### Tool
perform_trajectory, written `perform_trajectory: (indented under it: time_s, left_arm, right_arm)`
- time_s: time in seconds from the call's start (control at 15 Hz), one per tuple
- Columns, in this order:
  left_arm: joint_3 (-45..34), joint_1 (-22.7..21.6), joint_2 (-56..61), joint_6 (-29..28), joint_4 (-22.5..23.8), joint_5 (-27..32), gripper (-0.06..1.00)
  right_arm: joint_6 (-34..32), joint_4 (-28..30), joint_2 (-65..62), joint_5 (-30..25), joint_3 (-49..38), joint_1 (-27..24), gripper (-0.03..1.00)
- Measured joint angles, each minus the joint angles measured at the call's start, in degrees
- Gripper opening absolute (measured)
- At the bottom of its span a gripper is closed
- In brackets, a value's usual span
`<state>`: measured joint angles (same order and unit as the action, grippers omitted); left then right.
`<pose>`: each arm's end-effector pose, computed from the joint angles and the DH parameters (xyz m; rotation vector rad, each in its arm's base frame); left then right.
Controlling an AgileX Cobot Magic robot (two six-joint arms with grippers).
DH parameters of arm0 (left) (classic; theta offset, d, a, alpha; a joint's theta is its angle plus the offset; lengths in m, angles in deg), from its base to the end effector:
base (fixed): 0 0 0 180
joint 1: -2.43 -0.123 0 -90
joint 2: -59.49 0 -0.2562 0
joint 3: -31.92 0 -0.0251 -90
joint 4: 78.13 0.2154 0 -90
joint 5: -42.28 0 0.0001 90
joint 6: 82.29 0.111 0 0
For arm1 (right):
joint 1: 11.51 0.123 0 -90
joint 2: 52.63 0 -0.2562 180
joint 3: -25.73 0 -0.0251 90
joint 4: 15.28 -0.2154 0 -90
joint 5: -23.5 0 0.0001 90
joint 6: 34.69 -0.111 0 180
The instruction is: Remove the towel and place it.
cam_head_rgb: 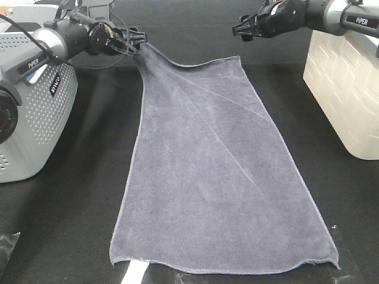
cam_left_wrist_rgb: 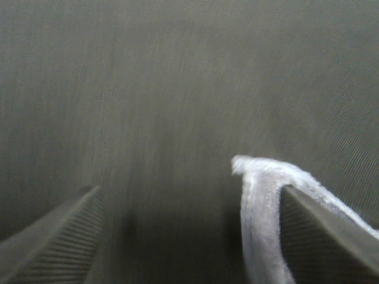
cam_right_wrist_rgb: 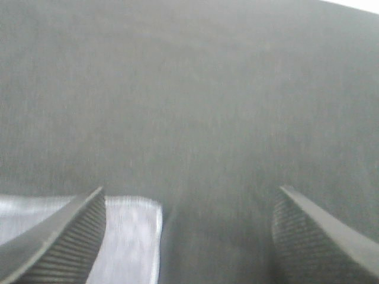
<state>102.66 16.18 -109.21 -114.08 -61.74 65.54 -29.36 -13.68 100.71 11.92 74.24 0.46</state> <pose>0.5500 -0.1218 0.1124 -0.1209 2.1002 -0.2027 0.5313 0.1120 0.1576 -0.3296 2.0051 0.0501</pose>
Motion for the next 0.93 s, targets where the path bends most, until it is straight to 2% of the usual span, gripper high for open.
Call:
perform_trajectory:
  time_s: [0.13, 0.33, 0.47, 0.6, 0.8, 0.93]
  left_arm:
    - [0.0, 0.0, 0.29, 0.86, -6.42, 2.81, 0.87]
    - [0.0, 0.0, 3.04, 7.96, -13.98, 5.9, 0.9]
    - [0.0, 0.0, 6.3, 11.06, -15.36, 7.33, 0.9]
    - [0.0, 0.0, 8.08, 11.63, -15.36, 8.25, 0.9]
    - [0.0, 0.0, 13.58, 12.66, -15.53, 11.97, 0.9]
    - [0.0, 0.0, 18.11, 16.5, -15.53, 15.58, 0.9]
  right_arm:
    - [0.0, 0.0, -0.74, -3.55, 0.0, 0.0, 0.73]
    - [0.0, -0.23, -1.95, -9.11, 0.0, 0.0, 0.73]
    - [0.0, -2.23, -3.15, -12.43, 0.0, 0.0, 0.73]
    - [0.0, -3.32, -4.3, -13.81, 0.0, 0.0, 0.73]
    - [0.0, -5.84, -9.22, -20.8, 0.0, 0.0, 0.73]
    - [0.0, -6.47, -13.18, -27.5, 0.0, 0.0, 0.73]
